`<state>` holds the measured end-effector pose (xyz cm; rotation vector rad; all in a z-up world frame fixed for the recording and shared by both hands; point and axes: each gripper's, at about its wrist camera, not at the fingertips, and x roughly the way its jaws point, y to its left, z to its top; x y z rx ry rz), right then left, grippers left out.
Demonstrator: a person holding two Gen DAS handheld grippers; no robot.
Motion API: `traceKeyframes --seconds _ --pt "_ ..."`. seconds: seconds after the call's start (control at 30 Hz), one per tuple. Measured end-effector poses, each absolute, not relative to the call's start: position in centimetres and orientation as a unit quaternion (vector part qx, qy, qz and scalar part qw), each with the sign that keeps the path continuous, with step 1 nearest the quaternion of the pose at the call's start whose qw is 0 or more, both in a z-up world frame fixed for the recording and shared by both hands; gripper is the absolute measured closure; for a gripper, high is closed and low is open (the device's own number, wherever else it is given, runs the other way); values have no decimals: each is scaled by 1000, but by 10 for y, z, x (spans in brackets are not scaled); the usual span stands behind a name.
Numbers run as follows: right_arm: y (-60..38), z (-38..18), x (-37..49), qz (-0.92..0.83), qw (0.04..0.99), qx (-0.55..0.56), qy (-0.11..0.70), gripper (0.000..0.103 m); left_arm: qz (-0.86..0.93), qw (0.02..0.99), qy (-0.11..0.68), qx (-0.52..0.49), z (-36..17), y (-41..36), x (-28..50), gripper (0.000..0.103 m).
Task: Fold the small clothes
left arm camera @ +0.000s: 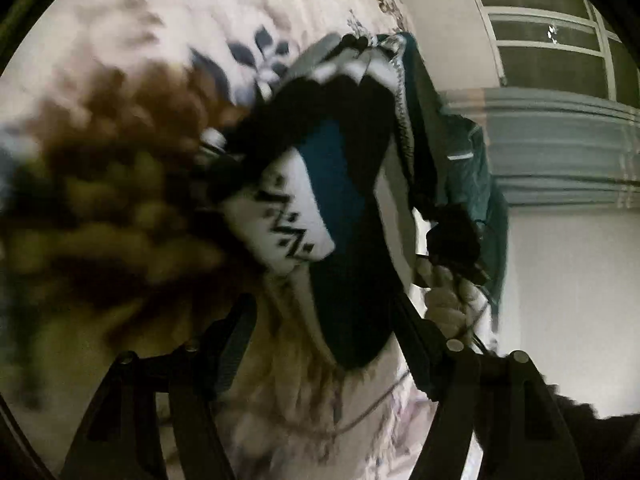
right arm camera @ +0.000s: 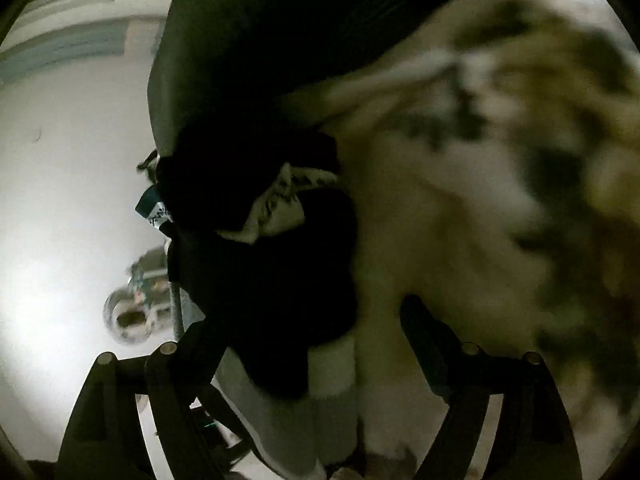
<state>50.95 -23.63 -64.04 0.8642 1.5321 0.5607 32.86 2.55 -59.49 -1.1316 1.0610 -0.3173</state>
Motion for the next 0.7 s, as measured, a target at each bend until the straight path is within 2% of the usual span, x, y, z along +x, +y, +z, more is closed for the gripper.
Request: traceKeyframes --seconds 0.2,0.23,0.27,0.3,0.33,0.4,0.53,0.7 --pt "-211 -654 537 289 584 370 662 13 -58 718 431 -543 -614 6 361 36" --pt "-208 -654 539 293 584 375 657 15 -46 720 422 -550 -610 7 364 40" --pt "-205 -654 540 299 588 377 650 19 -40 722 417 -551 -606 8 365 60" --pt "-203 -654 541 302 590 378 646 34 -37 724 419 -546 -601 11 368 69" --pt "-199 -653 540 306 593 377 643 52 -38 726 420 -543 -595 14 370 73" --pt "-195 -650 533 303 600 384 633 70 -48 730 420 -537 -583 24 373 77" --pt "-201 -624 497 285 627 420 590 83 -84 736 428 -518 -550 61 377 80" --pt "-211 -591 397 217 644 475 559 85 -163 733 478 -455 -513 95 383 81"
